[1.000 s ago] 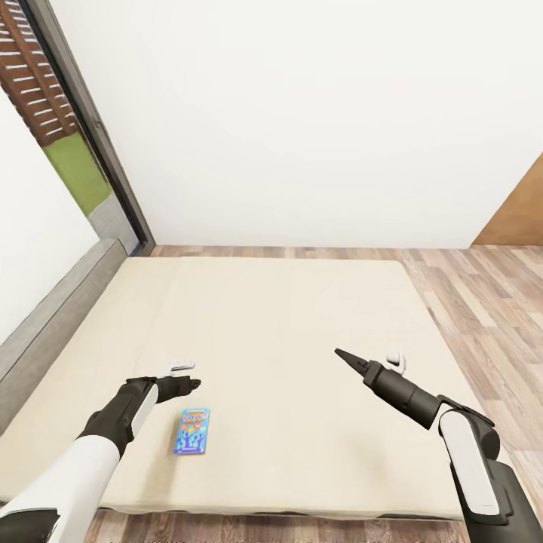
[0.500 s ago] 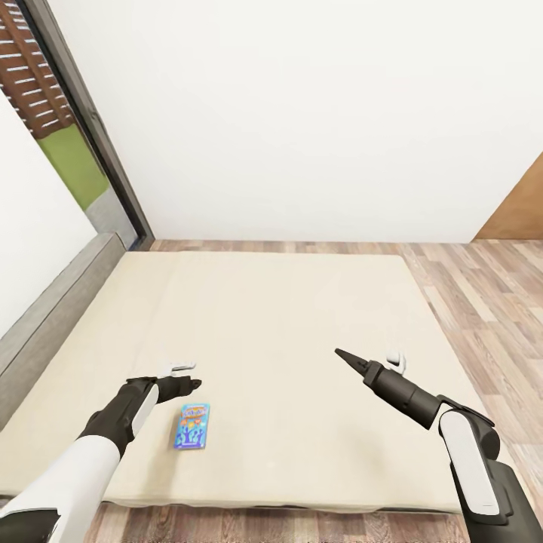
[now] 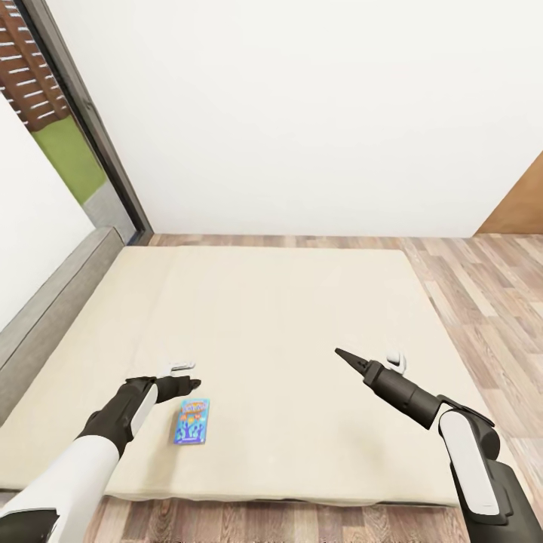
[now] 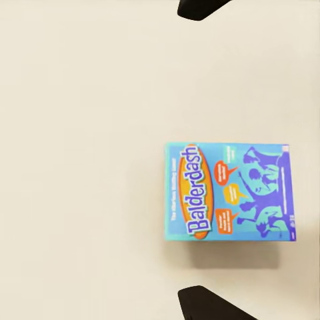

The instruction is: Put all the toys in the child's room - the three board games (two on the bed and one on the table), the two jigsaw puzzles on the table, and the tennis ball on the table - inside the toy box on the table in the child's room.

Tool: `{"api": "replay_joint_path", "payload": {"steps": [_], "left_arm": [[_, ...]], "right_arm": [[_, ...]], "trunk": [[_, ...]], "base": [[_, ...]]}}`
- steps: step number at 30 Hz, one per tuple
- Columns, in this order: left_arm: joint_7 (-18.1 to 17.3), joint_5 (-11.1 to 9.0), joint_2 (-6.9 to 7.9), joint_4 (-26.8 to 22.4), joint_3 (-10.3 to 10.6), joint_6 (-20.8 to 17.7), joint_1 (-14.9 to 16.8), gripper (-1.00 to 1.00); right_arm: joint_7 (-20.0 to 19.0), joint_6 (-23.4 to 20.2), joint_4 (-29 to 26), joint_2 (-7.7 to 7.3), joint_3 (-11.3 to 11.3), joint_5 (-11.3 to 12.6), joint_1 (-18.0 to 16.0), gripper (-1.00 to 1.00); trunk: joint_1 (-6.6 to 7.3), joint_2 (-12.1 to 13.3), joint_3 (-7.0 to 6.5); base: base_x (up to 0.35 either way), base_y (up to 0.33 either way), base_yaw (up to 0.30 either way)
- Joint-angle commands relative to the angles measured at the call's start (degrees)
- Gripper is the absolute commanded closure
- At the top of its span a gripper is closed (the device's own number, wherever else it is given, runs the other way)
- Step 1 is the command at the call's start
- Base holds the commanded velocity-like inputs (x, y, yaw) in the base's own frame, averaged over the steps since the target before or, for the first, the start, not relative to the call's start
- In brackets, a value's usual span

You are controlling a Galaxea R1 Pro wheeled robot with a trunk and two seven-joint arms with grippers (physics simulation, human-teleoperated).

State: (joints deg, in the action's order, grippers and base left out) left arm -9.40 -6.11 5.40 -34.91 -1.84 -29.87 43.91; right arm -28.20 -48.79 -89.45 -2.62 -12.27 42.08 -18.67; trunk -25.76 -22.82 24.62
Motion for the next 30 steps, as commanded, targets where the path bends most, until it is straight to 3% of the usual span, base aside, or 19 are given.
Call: {"api": "replay_joint_path", "payload": {"steps": [1, 30], "left_arm": [[0.0, -0.6, -0.05, -0.1, -0.1, -0.4, 0.0, -1.00], [0.1, -0.6, -0.20, -0.1, -0.1, -0.4, 0.0, -1.00]], "right_arm": [[-0.2, -0.3, 0.0, 0.00, -0.1, 0.0, 0.0, -1.00], [-0.2, -0.4, 0.0, 0.02, -0.1, 0.0, 0.0, -1.00]], "trunk": [[-0.03, -0.1, 0.18], [-0.03, -0.1, 2.90]], "base": [[0.000, 0.000, 0.000], [0.000, 0.000, 0.000]]}}
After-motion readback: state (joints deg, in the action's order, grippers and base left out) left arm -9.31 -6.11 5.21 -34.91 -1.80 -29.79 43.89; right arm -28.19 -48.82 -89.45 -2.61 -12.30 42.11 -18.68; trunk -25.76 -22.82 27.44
